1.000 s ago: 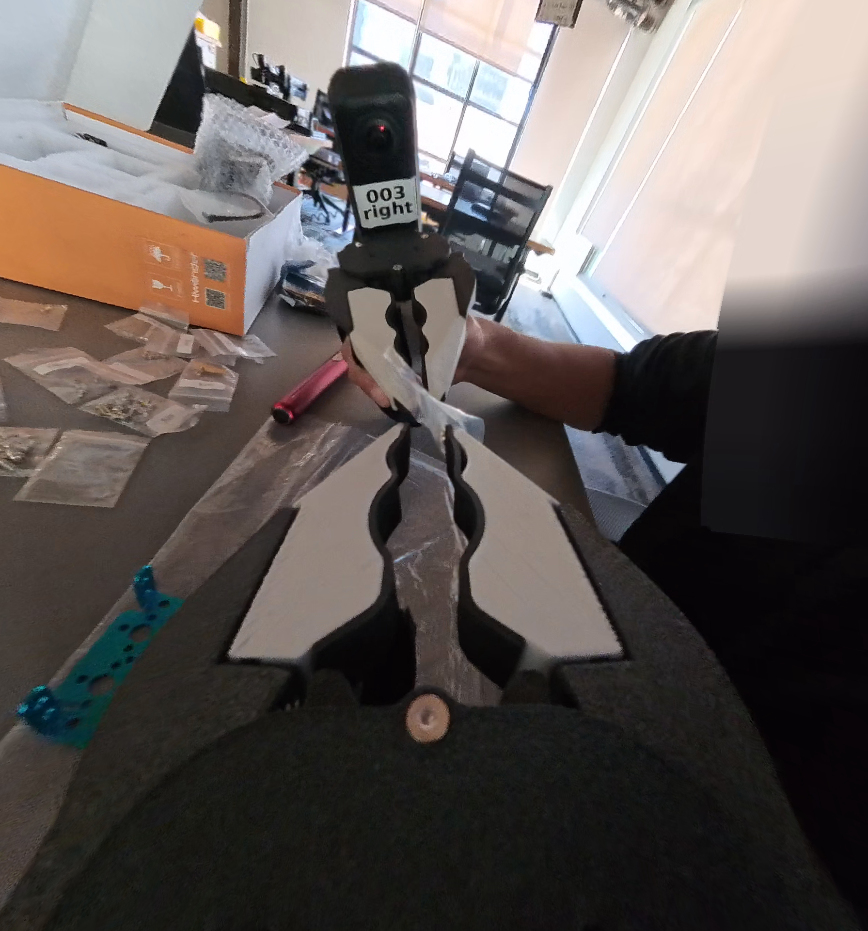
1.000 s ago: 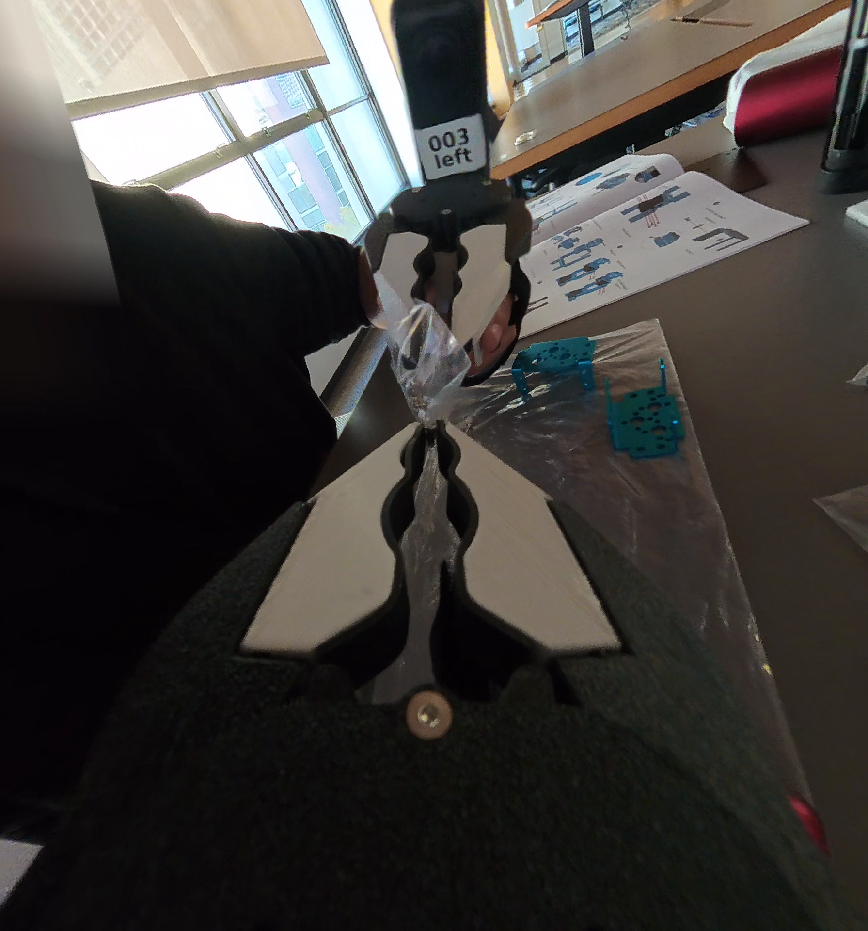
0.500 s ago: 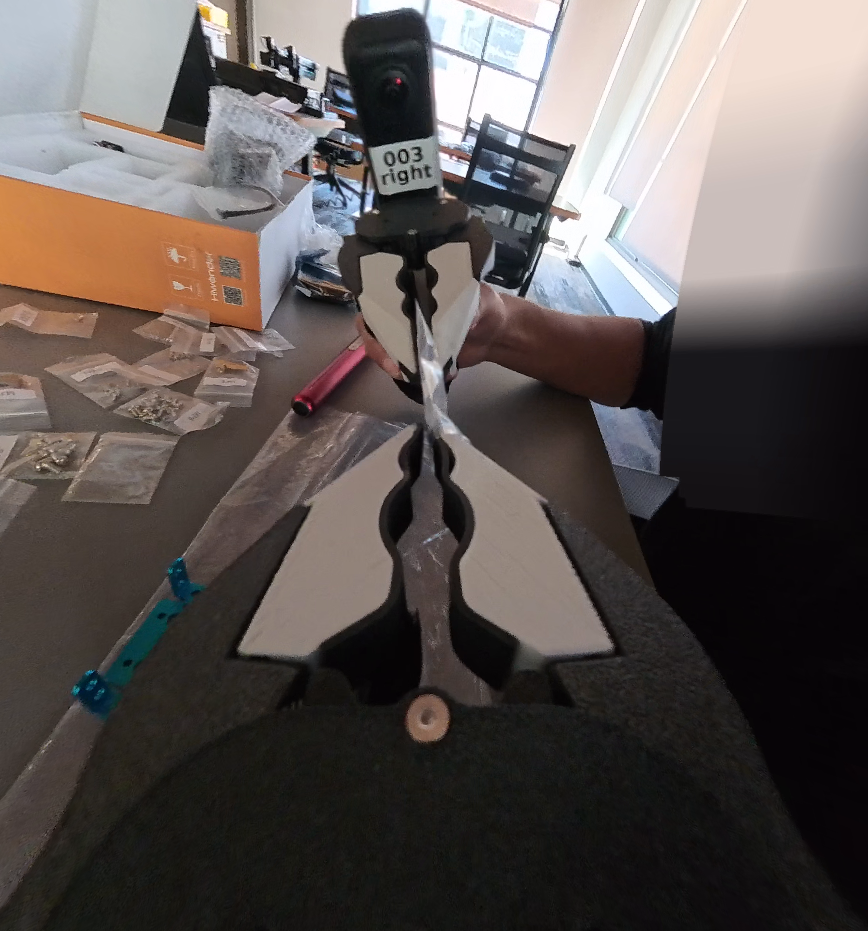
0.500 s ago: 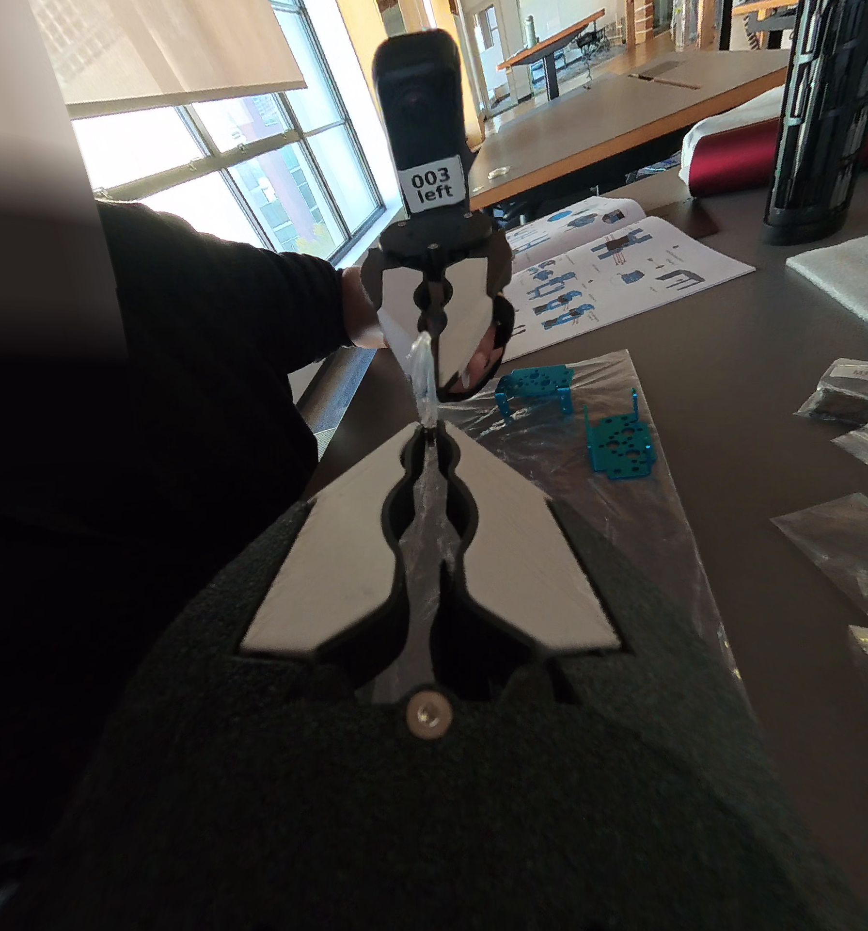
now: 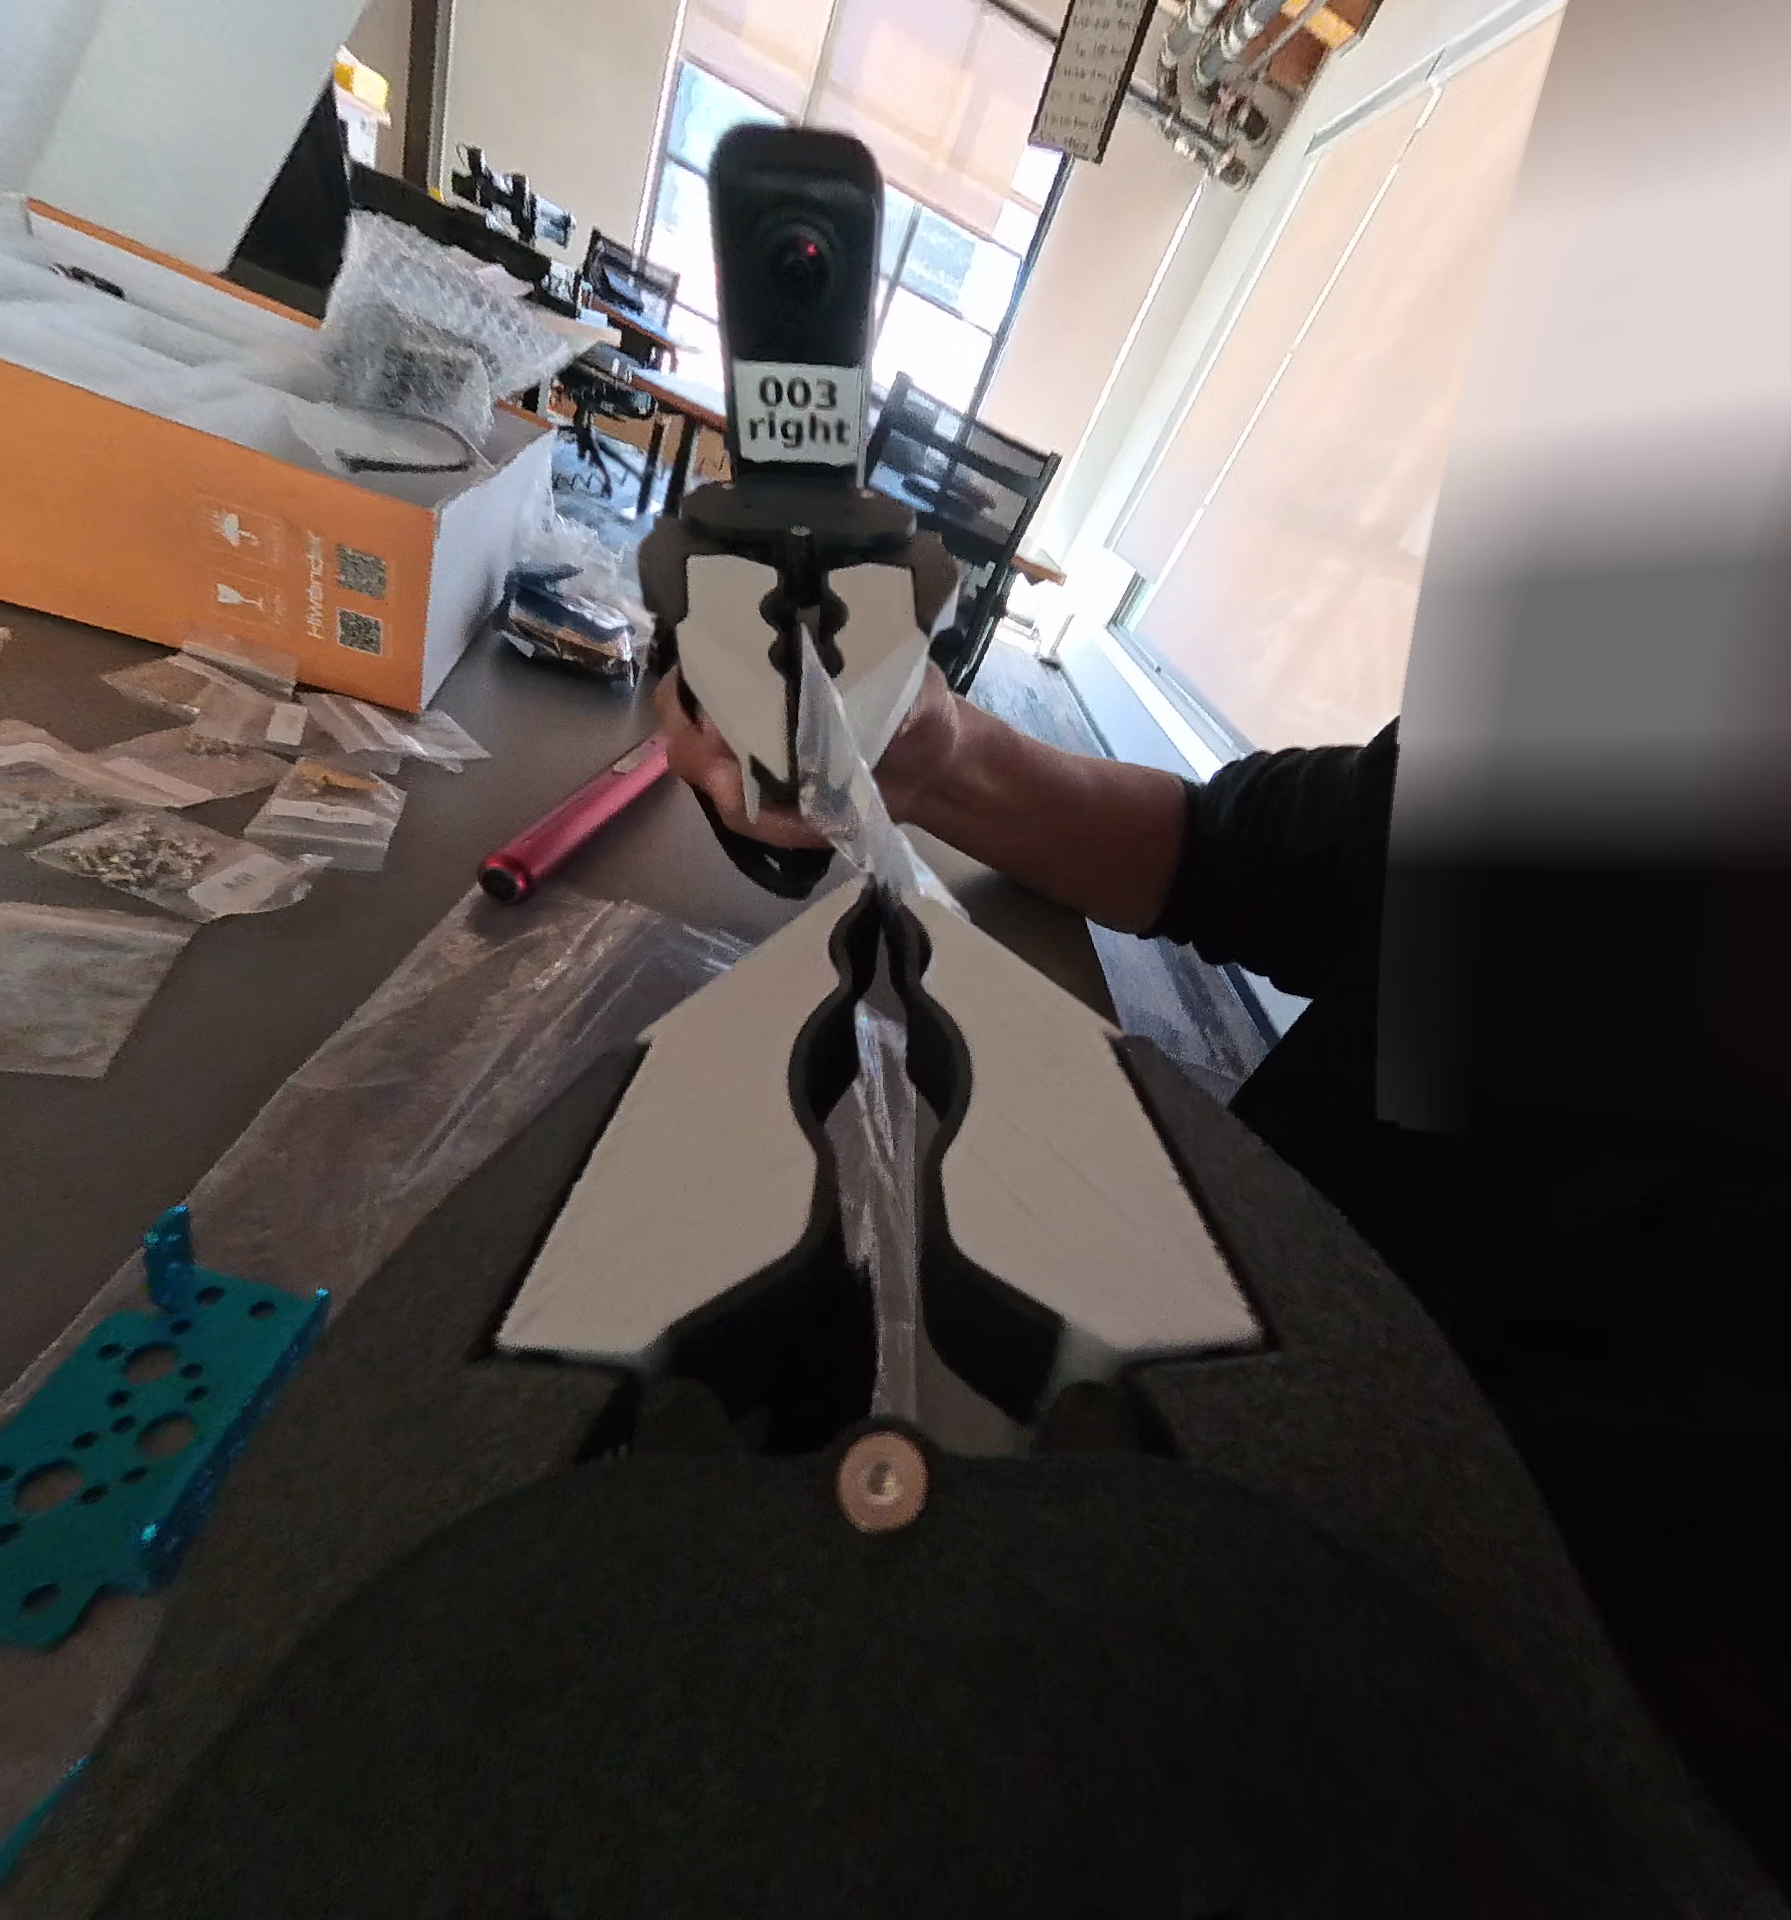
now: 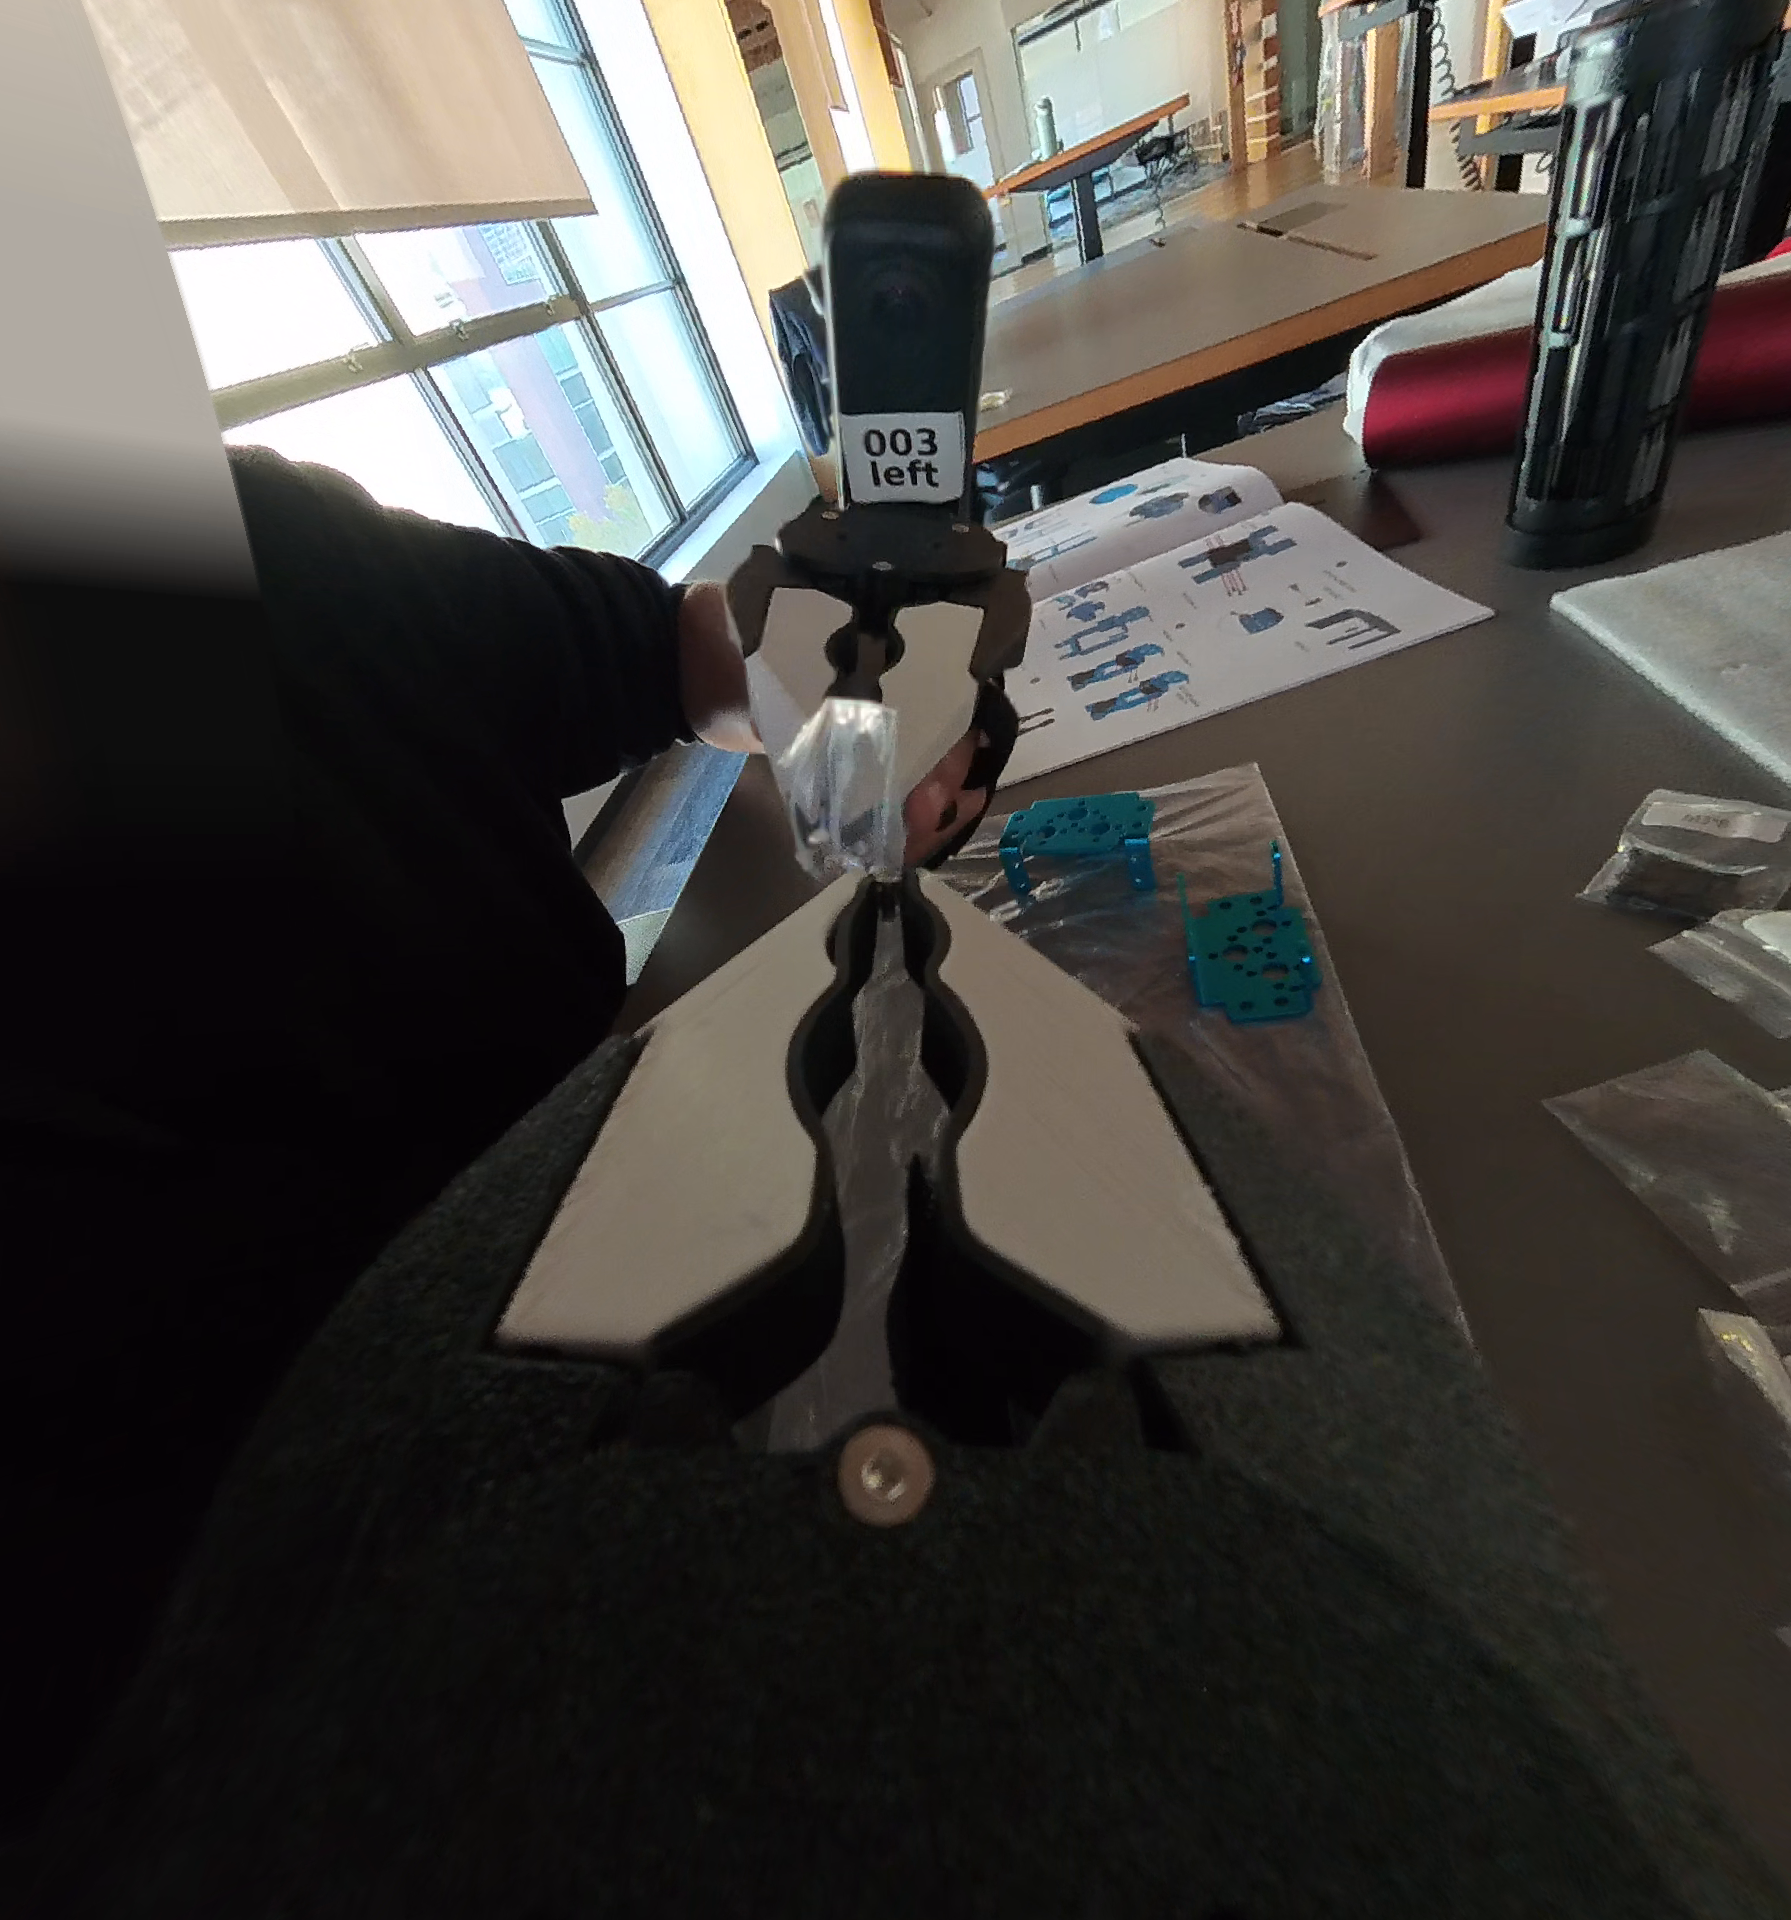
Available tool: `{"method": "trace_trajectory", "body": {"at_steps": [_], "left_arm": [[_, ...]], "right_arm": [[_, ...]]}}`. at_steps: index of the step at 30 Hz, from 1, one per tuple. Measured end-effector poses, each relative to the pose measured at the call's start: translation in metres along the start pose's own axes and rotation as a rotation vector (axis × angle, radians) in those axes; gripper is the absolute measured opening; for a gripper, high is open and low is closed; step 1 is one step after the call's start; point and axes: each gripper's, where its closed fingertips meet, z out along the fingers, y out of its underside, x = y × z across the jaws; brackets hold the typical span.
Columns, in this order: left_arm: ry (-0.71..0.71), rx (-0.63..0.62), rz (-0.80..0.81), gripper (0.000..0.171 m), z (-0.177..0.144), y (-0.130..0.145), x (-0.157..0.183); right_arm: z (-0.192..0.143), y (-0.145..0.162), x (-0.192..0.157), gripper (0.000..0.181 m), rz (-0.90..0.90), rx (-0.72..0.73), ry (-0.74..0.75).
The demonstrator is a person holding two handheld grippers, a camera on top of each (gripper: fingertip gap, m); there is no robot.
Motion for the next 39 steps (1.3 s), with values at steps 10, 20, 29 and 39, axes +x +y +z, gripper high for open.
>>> {"method": "trace_trajectory", "body": {"at_steps": [10, 20, 29, 39], "left_arm": [[-0.058, 0.035, -0.077, 0.024, 0.001, -0.003, -0.012], [-0.123, -0.083, 0.117, 0.000, -0.003, 0.005, -0.012], [-0.118, -0.055, 0.076, 0.015, -0.008, -0.001, -0.016], [-0.120, -0.078, 0.040, 0.012, 0.002, 0.012, -0.018]], "right_arm": [[0.007, -0.001, -0.002, 0.003, 0.002, -0.001, 0.020], [-0.002, -0.002, 0.004, 0.003, 0.018, -0.006, 0.032], [-0.006, -0.004, 0.006, 0.003, 0.025, 0.008, 0.035], [0.006, 0.002, 0.000, 0.003, 0.029, -0.022, 0.030]]}}
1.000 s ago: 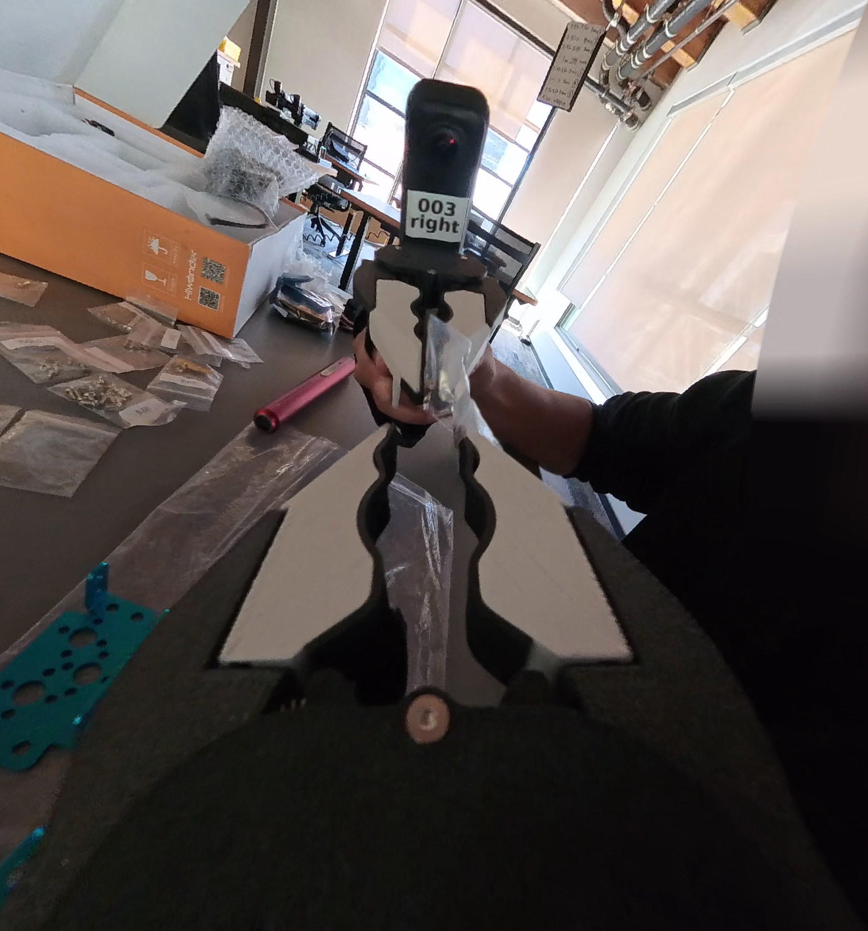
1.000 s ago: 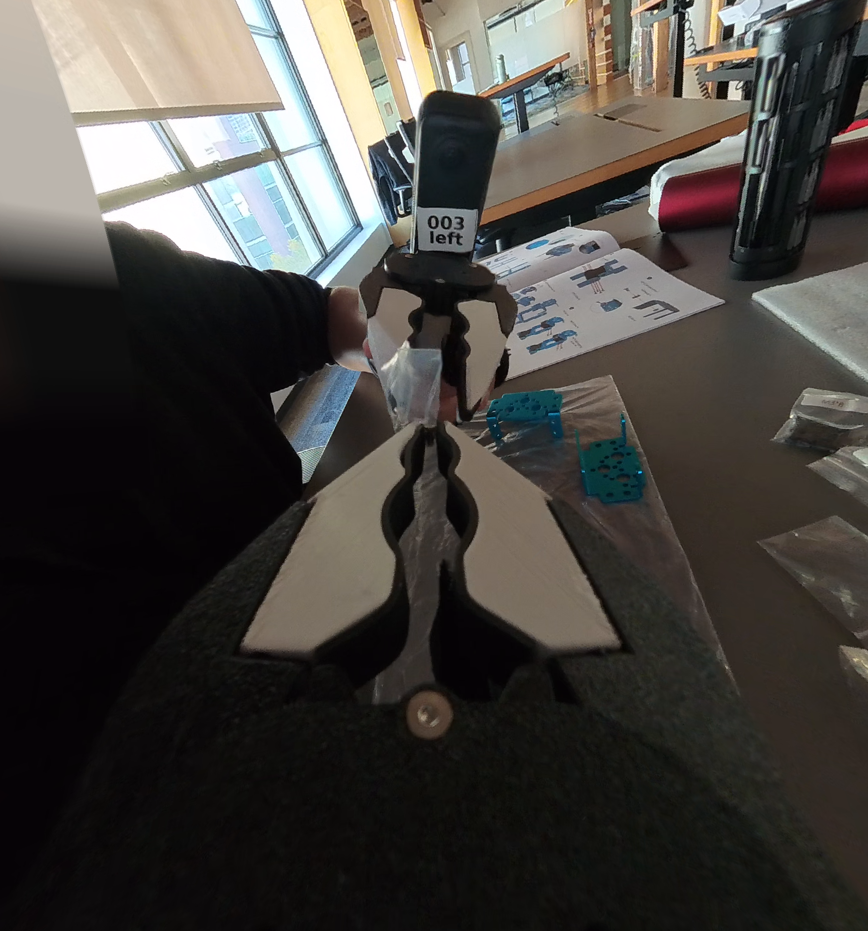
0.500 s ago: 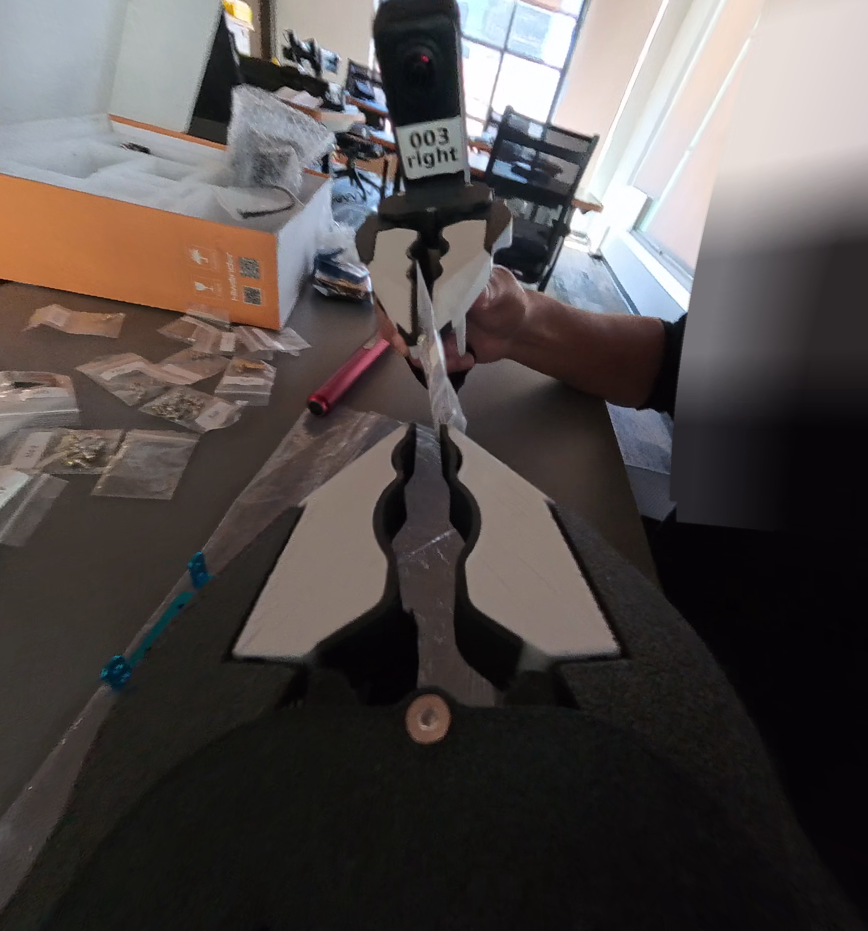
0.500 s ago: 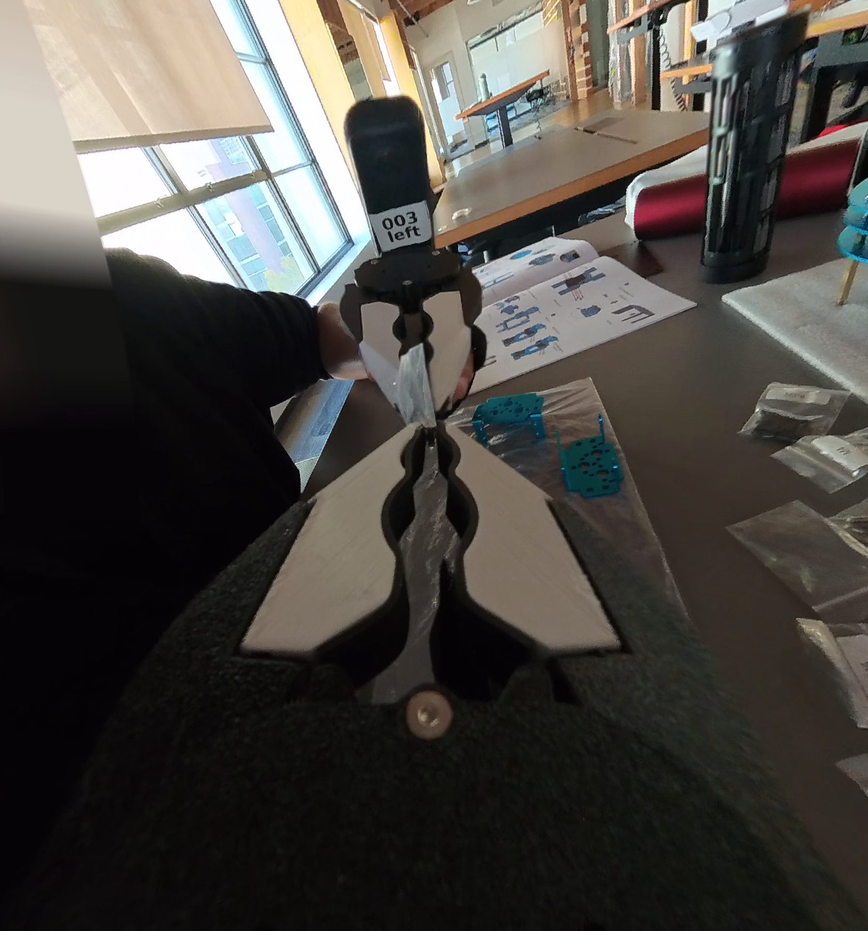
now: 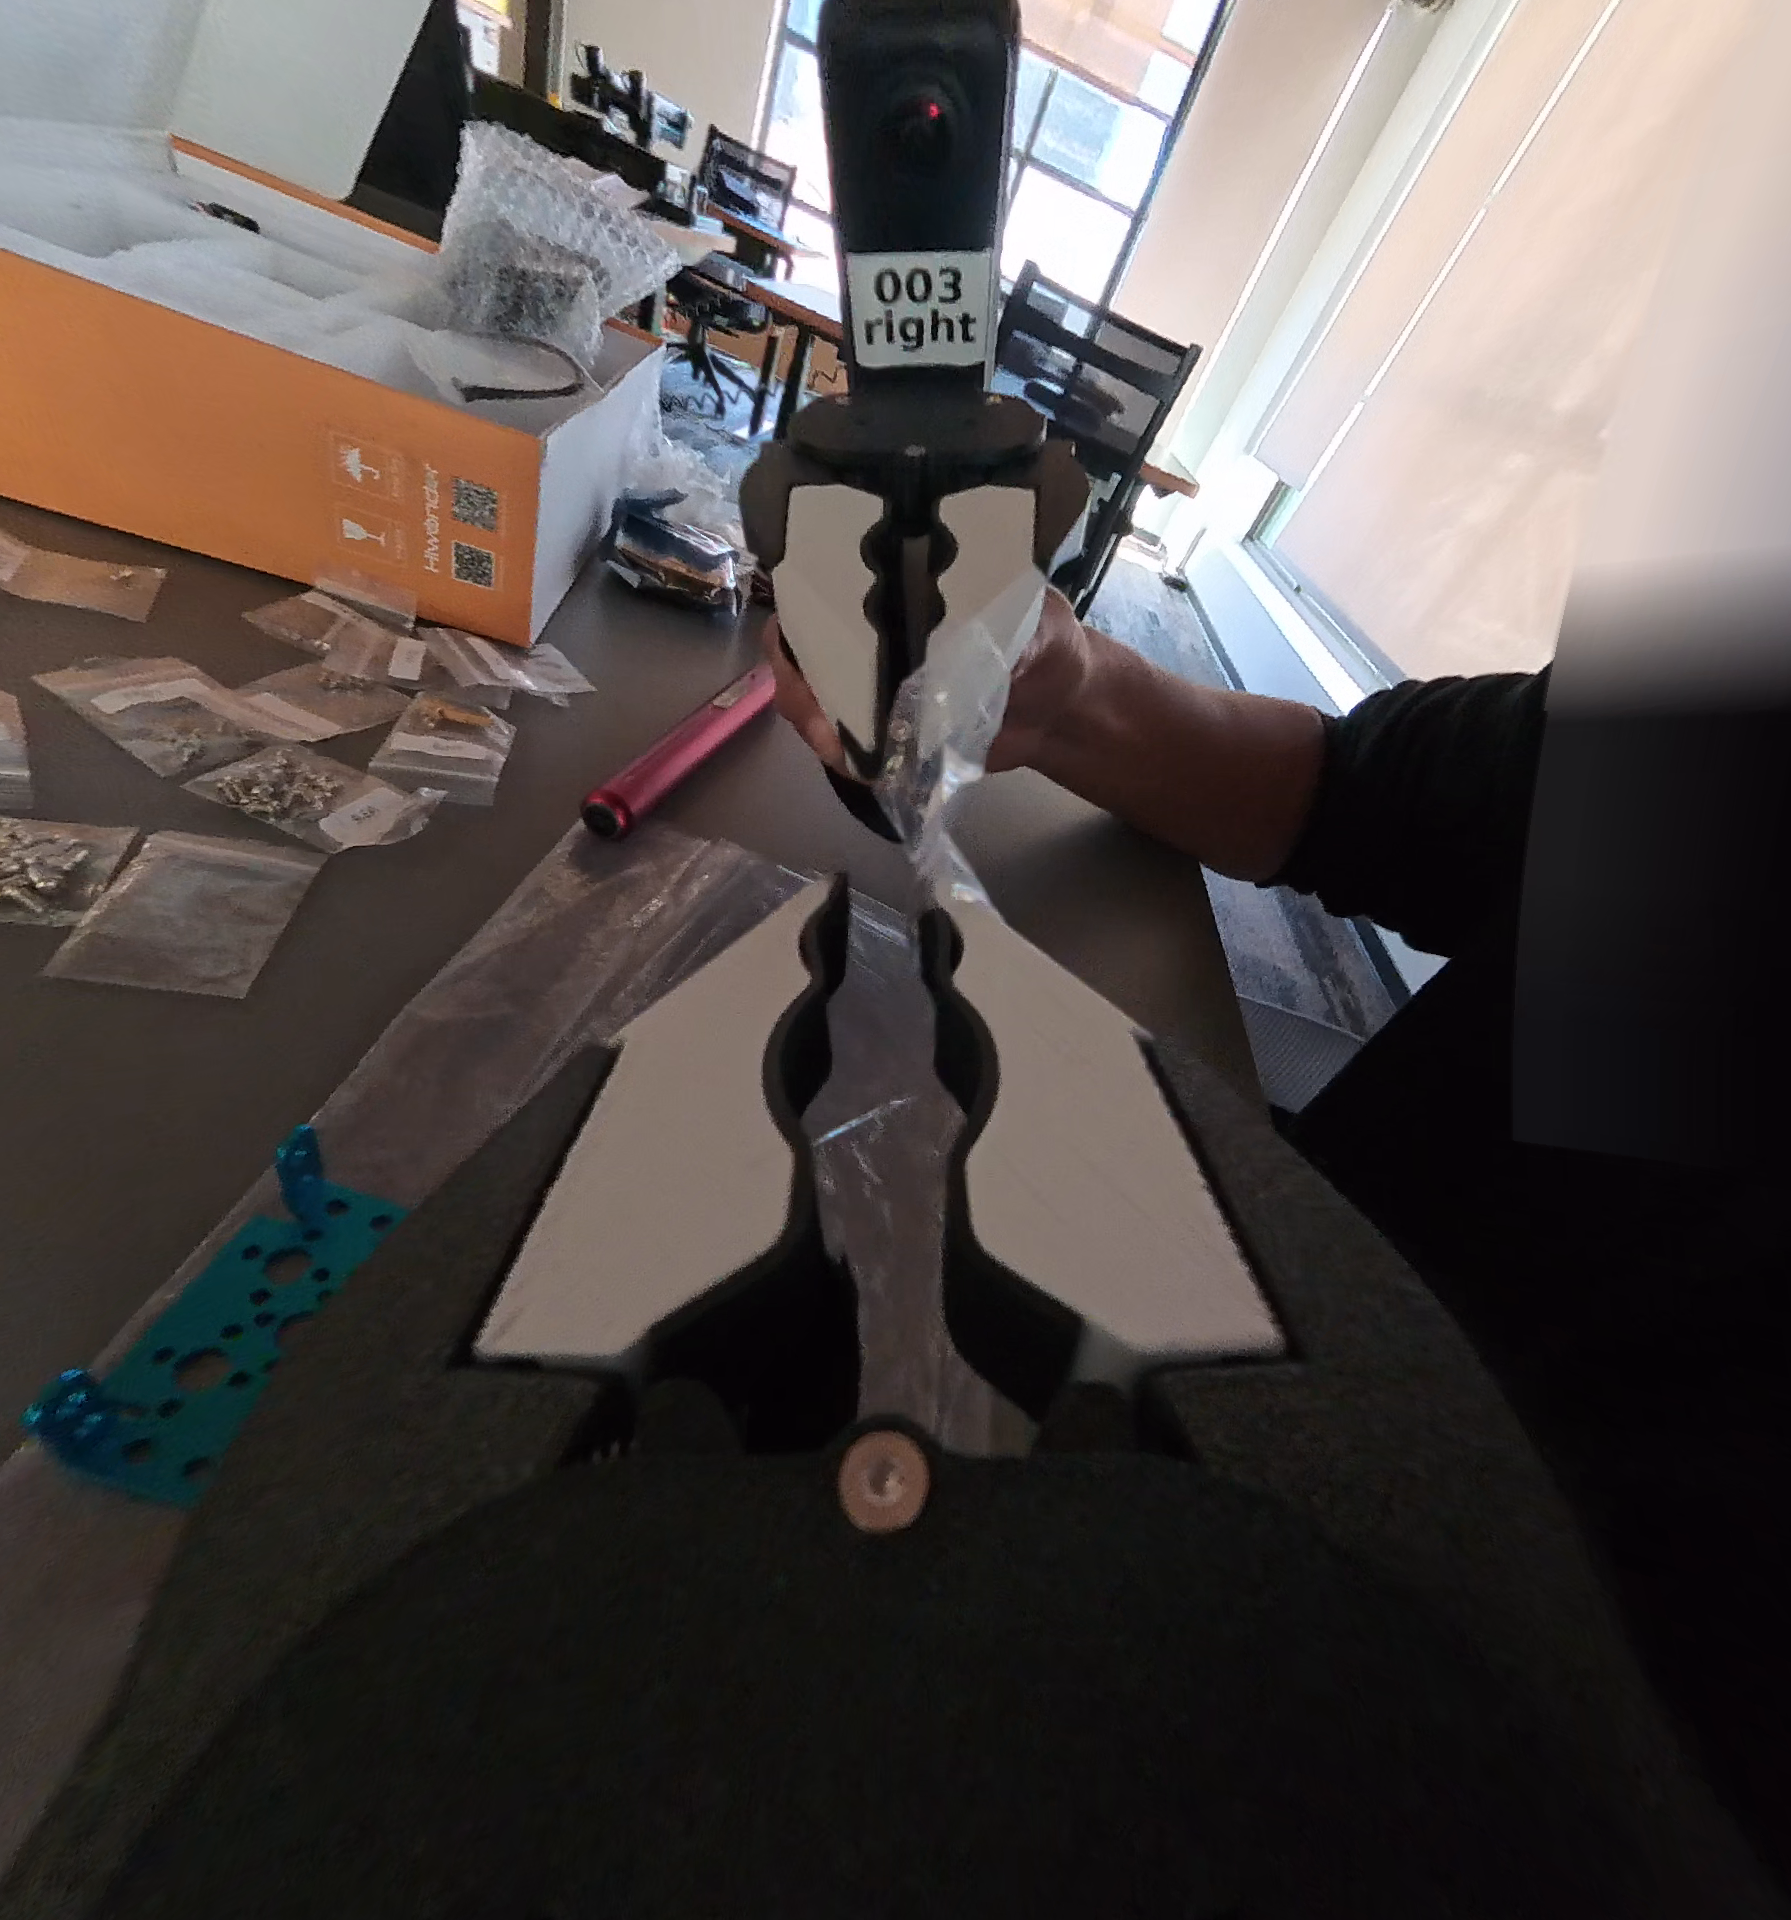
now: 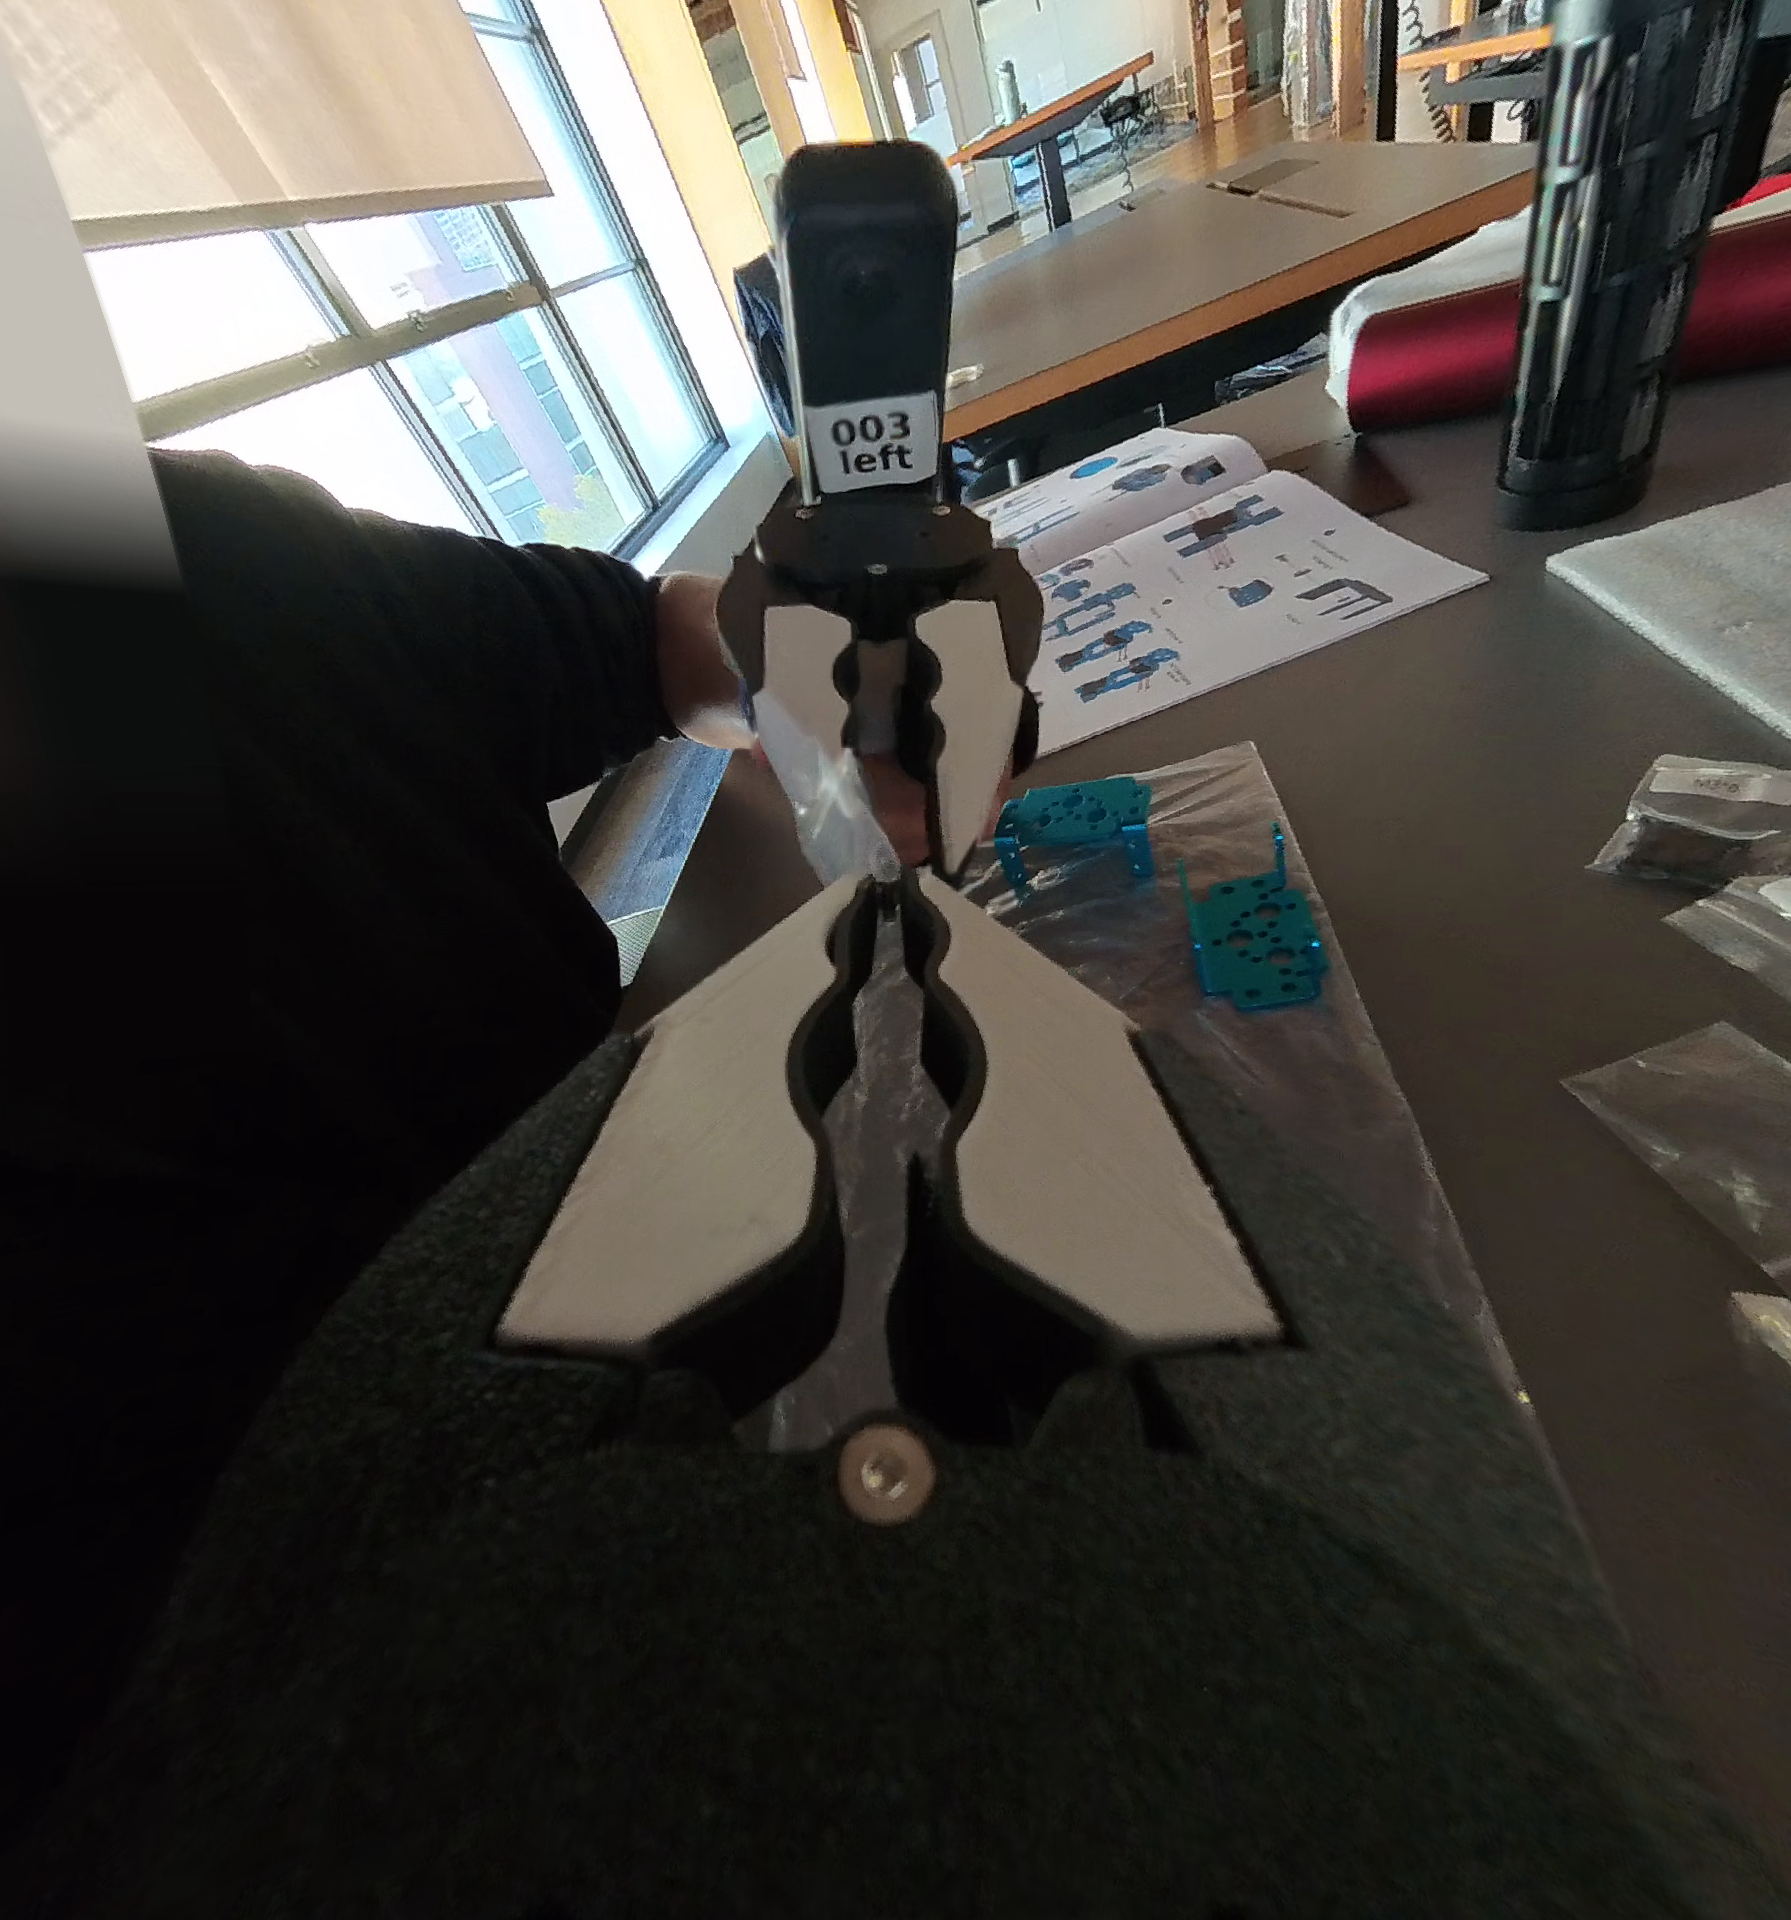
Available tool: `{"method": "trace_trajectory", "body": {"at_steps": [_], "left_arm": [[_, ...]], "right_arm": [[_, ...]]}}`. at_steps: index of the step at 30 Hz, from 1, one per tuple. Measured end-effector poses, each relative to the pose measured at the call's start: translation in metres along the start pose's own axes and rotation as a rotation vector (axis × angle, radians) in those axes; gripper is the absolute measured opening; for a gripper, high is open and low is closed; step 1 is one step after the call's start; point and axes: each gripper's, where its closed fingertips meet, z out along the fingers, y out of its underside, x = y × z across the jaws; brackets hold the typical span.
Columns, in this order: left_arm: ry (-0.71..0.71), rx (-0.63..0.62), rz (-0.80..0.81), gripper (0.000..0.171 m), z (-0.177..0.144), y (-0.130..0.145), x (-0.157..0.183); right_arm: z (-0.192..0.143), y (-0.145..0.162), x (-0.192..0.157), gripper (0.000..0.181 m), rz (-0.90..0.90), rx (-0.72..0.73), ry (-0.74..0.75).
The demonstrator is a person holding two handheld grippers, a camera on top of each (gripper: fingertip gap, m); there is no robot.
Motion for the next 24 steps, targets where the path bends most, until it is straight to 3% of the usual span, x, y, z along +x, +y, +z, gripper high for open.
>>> {"method": "trace_trajectory", "body": {"at_steps": [2, 14, 16, 20, 24], "left_arm": [[0.014, -0.025, 0.024, 0.001, 0.001, 0.005, 0.004], [0.004, 0.017, 0.035, 0.009, -0.009, -0.009, -0.001], [0.010, -0.004, 0.057, 0.000, -0.006, -0.003, 0.002], [-0.025, 0.005, 0.096, 0.000, -0.008, -0.007, -0.001], [0.013, 0.062, 0.016, 0.000, -0.011, -0.015, 0.000]], "right_arm": [[-0.001, 0.001, 0.001, 0.003, -0.011, -0.010, 0.011], [-0.011, 0.000, 0.010, 0.003, 0.032, -0.001, 0.016], [-0.004, 0.002, 0.003, 0.003, 0.044, -0.001, -0.023], [-0.009, -0.002, 0.004, 0.003, 0.045, 0.011, -0.023], [-0.007, -0.008, -0.001, 0.002, 0.068, 0.050, -0.051]]}}
